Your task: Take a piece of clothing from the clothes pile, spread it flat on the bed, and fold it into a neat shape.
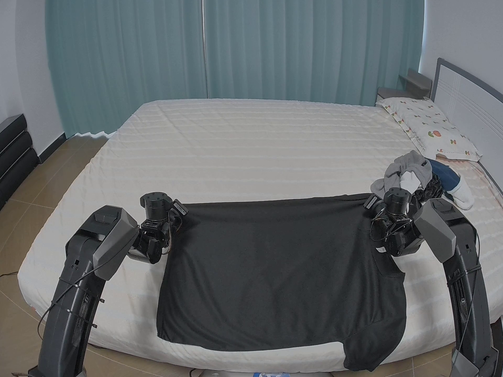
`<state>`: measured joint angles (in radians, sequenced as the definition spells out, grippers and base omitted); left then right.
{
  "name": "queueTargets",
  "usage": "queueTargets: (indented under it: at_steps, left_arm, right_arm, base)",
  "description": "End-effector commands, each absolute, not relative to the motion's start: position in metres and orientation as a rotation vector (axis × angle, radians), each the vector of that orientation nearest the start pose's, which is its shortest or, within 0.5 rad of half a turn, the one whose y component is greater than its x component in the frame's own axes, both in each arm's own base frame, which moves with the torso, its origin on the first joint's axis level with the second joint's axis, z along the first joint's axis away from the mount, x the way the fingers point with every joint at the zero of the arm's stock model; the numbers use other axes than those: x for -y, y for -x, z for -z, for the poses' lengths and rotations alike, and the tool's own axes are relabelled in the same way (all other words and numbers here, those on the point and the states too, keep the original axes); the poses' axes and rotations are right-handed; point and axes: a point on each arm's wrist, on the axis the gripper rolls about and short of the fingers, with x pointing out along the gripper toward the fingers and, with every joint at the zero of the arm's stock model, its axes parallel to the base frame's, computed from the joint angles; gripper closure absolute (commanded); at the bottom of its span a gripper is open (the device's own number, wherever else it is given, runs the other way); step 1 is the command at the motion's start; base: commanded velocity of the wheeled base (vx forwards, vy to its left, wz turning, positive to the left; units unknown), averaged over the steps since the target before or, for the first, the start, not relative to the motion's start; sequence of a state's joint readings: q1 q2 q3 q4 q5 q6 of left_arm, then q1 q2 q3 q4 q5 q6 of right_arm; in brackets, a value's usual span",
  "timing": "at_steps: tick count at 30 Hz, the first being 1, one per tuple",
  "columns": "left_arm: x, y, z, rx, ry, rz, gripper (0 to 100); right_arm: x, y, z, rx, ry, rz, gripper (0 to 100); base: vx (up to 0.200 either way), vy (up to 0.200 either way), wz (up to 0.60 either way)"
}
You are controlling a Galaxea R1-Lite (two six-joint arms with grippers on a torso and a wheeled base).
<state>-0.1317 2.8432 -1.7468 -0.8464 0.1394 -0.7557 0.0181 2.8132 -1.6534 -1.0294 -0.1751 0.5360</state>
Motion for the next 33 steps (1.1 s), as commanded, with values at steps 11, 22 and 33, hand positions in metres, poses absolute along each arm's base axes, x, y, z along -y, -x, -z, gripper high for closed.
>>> queueTargets:
  at_steps: [11, 22, 33]
  left_arm:
    - [0.068, -0.528, 0.063, -0.241, 0.715, -0.104, 0]
    - [0.045, -0.519, 0.020, -0.115, 0.733, -0.196, 0]
    - [0.039, -0.452, -0.046, -0.268, 0.799, -0.055, 0]
  right_arm:
    - [-0.007, -0.522, 0.052, -0.103, -0.495, 0.187, 0]
    - [0.009, -0.502, -0.009, -0.047, -0.513, 0.224, 0]
    - [-0.003, -0.411, -0.068, -0.172, -0.502, 0.138, 0]
  base:
    - [0.000, 0.000, 0.00]
    - [0.000, 0.000, 0.00]
    - [0.000, 0.000, 0.00]
